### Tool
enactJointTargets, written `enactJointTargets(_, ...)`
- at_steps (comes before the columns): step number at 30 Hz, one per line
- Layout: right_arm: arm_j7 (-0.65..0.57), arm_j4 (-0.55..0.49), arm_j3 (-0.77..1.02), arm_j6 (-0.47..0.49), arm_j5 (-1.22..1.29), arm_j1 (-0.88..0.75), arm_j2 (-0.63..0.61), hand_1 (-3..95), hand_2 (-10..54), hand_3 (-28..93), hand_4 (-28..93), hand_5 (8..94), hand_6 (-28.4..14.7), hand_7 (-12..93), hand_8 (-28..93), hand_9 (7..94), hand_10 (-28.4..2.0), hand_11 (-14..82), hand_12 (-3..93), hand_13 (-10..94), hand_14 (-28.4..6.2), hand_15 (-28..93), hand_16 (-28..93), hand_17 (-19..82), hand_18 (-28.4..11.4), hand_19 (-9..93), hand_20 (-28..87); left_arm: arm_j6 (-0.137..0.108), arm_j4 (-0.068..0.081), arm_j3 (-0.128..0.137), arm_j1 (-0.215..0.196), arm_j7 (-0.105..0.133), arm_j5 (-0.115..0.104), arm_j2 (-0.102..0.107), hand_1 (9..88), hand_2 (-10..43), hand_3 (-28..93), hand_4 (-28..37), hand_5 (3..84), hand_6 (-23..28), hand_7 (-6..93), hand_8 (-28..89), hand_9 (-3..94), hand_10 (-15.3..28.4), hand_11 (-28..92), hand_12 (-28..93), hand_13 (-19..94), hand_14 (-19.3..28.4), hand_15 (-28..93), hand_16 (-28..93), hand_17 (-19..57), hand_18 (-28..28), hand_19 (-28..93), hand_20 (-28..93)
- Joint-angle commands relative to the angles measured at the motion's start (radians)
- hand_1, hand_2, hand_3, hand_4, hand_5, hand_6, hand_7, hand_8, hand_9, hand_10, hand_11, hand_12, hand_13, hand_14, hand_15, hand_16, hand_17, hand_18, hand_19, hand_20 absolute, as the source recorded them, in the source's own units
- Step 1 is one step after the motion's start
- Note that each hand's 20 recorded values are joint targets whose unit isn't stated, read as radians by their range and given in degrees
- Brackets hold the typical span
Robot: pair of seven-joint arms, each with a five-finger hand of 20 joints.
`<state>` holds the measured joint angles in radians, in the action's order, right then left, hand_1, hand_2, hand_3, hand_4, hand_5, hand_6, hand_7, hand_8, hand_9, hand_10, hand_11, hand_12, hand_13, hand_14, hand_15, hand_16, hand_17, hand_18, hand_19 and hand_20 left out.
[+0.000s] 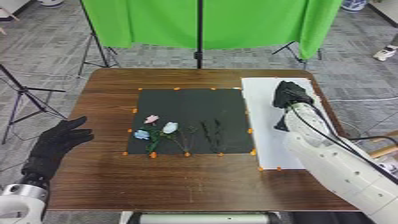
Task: Arrange flowers
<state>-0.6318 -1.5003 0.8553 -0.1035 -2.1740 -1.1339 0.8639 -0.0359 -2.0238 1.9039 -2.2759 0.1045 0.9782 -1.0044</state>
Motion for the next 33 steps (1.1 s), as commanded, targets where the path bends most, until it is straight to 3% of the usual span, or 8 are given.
enactJointTargets(1, 0.015, -0.255, 0.054, -0.088, 0.043, 0.061, -0.061, 65.0, -9.5, 55, -20, 79.5, 0.6, 28, 6, 92.2, -8.1, 7.9, 40.0, 92, -0.8, 57, 33, 60, -14.8, 93, 52, 0.004, -0.003, 0.007, -0.016, -0.017, 0.005, 0.002, 15.7, 22.3, 66, -28.3, 45.8, 7.6, 5.5, -5, 49.5, 16.7, 17, 12, 42, 20.7, 22, 0, 10.8, 15.7, 20, 19)
enactJointTargets(5, 0.051, -0.338, 0.048, -0.079, 0.117, 0.065, -0.017, 64.9, -9.5, 55, -19, 79.6, 0.5, 27, 6, 92.2, -8.1, 7.8, 40.3, 92, -0.6, 57, 34, 61, -14.9, 93, 52, 0.007, -0.001, 0.001, -0.011, -0.016, 0.006, 0.005, 15.7, 22.3, 66, -28.3, 45.8, 7.6, 5.5, -5, 49.5, 16.7, 17, 12, 42, 20.5, 21, 0, 10.8, 15.7, 20, 19)
enactJointTargets(9, 0.078, -0.353, 0.017, -0.026, 0.183, 0.040, 0.069, 64.9, -9.5, 55, -19, 79.7, 0.5, 27, 7, 92.2, -8.3, 7.8, 40.4, 92, -0.4, 57, 34, 61, -14.9, 93, 53, 0.005, -0.003, 0.003, -0.011, -0.012, 0.005, 0.004, 15.7, 22.3, 66, -28.3, 45.8, 7.6, 5.5, -5, 49.6, 16.7, 17, 12, 42, 20.7, 22, 0, 10.8, 15.7, 20, 19)
enactJointTargets(14, 0.086, -0.321, -0.054, 0.042, 0.233, 0.028, 0.145, 64.9, -9.5, 55, -19, 79.8, 0.3, 27, 7, 92.3, -8.6, 7.7, 40.2, 93, -0.2, 56, 34, 61, -14.8, 93, 53, 0.009, 0.001, -0.004, -0.004, -0.014, 0.004, 0.004, 15.7, 22.3, 66, -28.3, 45.9, 7.6, 5.5, -5, 49.5, 16.6, 17, 12, 42, 20.6, 22, 0, 10.8, 15.7, 20, 19)
enactJointTargets(21, 0.094, -0.294, -0.116, 0.055, 0.288, 0.039, 0.184, 64.9, -9.5, 54, -18, 79.8, 0.1, 26, 8, 92.2, -8.7, 7.7, 40.3, 93, -0.2, 56, 34, 61, -14.7, 93, 53, 0.003, -0.002, 0.000, -0.013, -0.011, 0.004, -0.003, 15.7, 22.4, 66, -28.3, 45.9, 7.6, 5.6, -5, 49.6, 16.6, 17, 12, 42, 20.5, 21, 0, 10.8, 15.7, 20, 19)
enactJointTargets(33, 0.103, -0.289, -0.175, 0.079, 0.305, 0.050, 0.217, 64.5, -9.5, 54, -18, 79.5, 0.2, 26, 8, 92.0, -8.7, 7.6, 40.0, 93, -0.1, 56, 35, 61, -14.6, 93, 53, 0.013, 0.007, -0.010, 0.005, -0.015, 0.005, 0.000, 15.6, 22.3, 66, -28.3, 45.8, 7.6, 5.5, -5, 49.5, 16.7, 17, 12, 42, 20.5, 21, 0, 10.6, 15.8, 19, 19)
